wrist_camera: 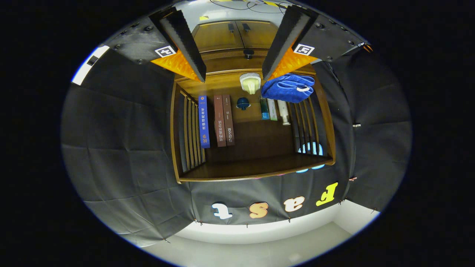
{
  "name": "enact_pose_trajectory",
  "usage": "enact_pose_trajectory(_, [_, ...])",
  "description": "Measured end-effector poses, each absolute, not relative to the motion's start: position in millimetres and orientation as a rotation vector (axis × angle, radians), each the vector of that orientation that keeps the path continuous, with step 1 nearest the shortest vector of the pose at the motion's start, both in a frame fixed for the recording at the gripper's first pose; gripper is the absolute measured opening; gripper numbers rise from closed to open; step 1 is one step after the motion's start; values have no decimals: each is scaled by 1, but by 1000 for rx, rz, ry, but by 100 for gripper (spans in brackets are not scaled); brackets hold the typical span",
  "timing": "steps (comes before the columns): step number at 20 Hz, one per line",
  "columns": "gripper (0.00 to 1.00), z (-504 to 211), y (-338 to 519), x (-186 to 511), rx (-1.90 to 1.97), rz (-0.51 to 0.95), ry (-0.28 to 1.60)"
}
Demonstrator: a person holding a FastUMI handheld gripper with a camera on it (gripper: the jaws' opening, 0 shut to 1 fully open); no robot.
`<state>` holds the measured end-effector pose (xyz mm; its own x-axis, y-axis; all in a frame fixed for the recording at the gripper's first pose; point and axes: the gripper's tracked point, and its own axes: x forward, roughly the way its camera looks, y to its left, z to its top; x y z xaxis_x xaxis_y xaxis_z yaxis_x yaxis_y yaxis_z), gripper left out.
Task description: Pull open the drawer, take out the items inside it, and place them on the countertop above the cabinet.
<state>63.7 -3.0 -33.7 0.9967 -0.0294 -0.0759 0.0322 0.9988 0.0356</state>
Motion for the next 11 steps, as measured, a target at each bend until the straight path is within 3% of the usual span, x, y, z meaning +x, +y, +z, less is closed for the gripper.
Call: enact_pose_trajectory(11, [99,-30,4,55,13,16,97])
